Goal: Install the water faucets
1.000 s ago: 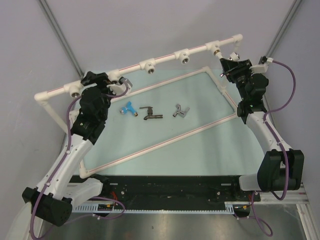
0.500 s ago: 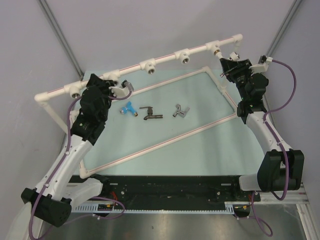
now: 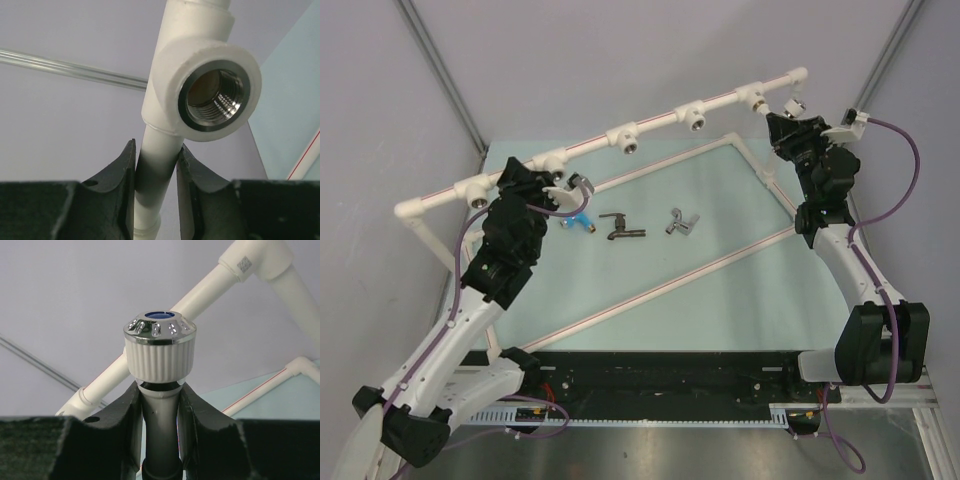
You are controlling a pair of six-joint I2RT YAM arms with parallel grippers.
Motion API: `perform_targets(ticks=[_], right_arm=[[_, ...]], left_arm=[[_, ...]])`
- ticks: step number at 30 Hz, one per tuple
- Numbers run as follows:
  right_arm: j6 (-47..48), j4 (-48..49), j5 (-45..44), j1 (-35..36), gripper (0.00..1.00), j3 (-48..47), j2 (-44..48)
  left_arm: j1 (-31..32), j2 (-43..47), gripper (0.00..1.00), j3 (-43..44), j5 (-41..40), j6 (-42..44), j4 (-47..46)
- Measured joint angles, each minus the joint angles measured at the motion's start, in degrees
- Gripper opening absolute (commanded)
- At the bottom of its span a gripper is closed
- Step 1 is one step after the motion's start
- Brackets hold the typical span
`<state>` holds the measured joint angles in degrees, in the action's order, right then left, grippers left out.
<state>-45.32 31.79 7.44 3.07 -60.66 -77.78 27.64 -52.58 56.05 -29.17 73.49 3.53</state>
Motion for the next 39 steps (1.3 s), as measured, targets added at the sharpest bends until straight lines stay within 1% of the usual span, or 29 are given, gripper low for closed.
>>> perform_targets(ticks=[7, 14, 21, 26, 33, 39], right_arm=[[4.07, 1.14, -1.4, 0.24, 0.0, -0.44, 0.04], [7.26, 1.99, -3.87, 2.03, 0.0, -0.44, -0.02], [11.52, 2.51, -3.98, 2.29, 0.0, 0.5, 0.96], [15.54, 3.52, -2.19, 2.54, 0.0, 2.93, 2.4], [16.31, 6.73, 2.14, 2.43, 0.0, 8.0, 4.37], [18.21, 6.54, 7.26, 3.3, 0.0, 8.63, 9.38]], left_arm=[[0.04, 2.75, 0.0, -4.55, 2.19, -0.15, -6.05], [-0.09, 3.23, 0.0, -5.81, 2.6, -0.68, -8.39], [-0.26, 3.3, 0.0, -6.03, 2.89, -1.36, -8.94], [-0.33, 3.52, 0.0, -6.12, 3.37, -1.92, -8.92], [-0.35, 3.67, 0.01, -6.12, 3.78, -3.23, -8.92], [-0.35, 3.74, 0.02, -6.1, 4.42, -4.5, -8.85]])
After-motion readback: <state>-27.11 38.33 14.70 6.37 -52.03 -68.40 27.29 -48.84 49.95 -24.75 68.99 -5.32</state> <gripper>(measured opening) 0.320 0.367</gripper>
